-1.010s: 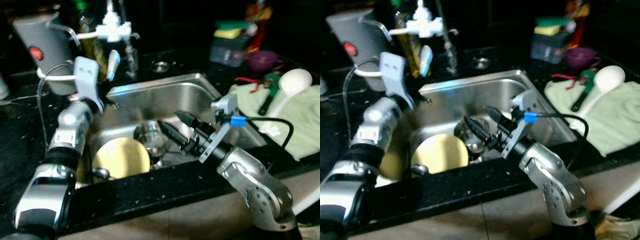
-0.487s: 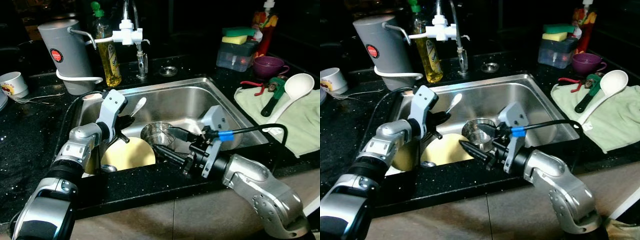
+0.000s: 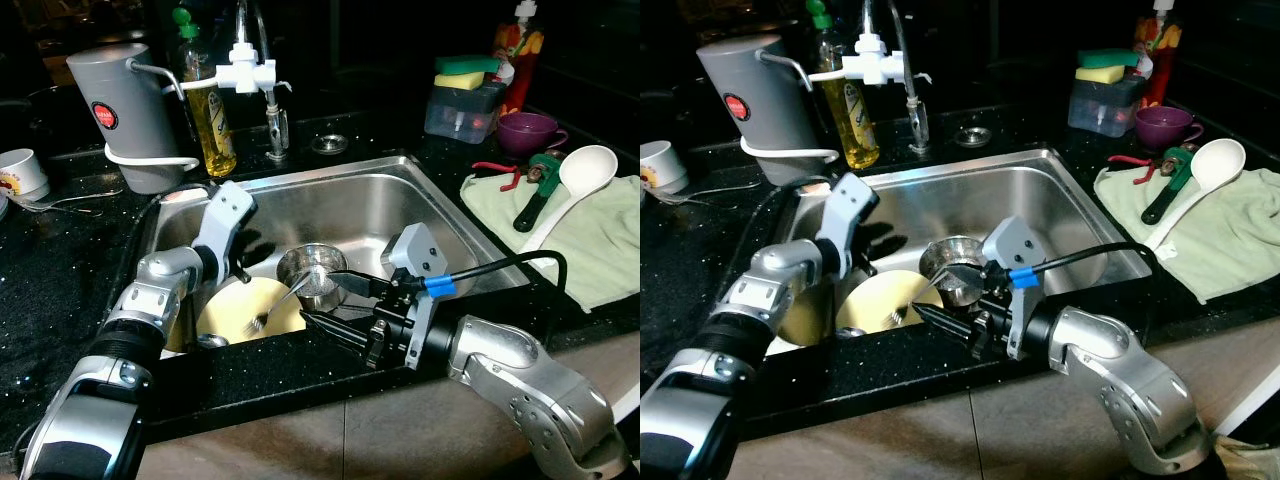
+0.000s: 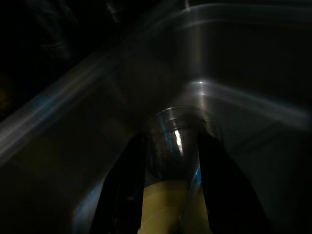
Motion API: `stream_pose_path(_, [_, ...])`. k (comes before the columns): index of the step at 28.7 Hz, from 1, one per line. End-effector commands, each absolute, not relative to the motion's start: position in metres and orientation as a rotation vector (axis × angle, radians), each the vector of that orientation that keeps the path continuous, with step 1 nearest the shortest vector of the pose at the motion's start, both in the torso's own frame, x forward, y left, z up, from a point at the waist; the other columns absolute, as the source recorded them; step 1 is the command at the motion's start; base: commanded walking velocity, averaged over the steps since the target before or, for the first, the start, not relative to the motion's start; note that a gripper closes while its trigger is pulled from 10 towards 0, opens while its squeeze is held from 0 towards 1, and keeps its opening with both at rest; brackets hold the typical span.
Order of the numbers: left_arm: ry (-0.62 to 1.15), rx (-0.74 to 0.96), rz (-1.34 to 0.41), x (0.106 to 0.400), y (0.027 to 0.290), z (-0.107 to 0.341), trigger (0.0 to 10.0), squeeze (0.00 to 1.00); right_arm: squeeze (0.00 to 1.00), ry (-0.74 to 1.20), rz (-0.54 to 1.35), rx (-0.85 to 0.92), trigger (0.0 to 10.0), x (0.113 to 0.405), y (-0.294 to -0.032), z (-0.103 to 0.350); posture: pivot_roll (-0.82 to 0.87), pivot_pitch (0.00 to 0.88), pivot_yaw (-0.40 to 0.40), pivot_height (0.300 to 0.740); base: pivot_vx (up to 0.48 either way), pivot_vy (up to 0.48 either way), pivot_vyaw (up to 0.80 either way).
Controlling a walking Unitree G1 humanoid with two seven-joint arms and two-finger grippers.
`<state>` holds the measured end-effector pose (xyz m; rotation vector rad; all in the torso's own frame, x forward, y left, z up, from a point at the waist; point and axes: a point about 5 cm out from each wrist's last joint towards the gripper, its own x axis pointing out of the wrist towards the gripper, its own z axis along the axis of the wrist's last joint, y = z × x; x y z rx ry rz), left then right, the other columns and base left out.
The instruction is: Kitchen organization
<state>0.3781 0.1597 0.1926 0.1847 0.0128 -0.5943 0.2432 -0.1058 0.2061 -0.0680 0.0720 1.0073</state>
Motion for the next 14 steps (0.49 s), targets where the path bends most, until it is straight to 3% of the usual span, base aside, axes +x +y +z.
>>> stream_pose_path(1, [-0.068,0.102,-0.562,0.375,0.162,0.204,10.0,0.00,0.00,0.048,0.997,-0.042,10.0,0.244,-0.105,0.209,-0.12,0.000,0.077,0.740,0.000,0.000,0.00])
stream_pose_path(6, [-0.199,-0.045,-0.574,0.354,0.148,0.219,10.0,0.00,0.00,0.009,0.909,0.080,10.0,0.256,-0.106,0.209,-0.10,0.000,0.066,0.740,0.000,0.000,0.00])
stream_pose_path(10, [-0.223,-0.065,-0.601,0.343,0.139,0.222,10.0,0.00,0.00,0.008,0.894,0.095,10.0,0.260,-0.106,0.207,-0.09,0.000,0.061,0.740,0.000,0.000,0.00])
stream_pose_path(14, [-0.217,-0.092,-0.596,0.337,0.136,0.221,10.0,0.00,0.00,-0.007,0.882,0.116,10.0,0.265,-0.106,0.209,-0.08,0.000,0.058,0.740,-0.339,0.000,0.00])
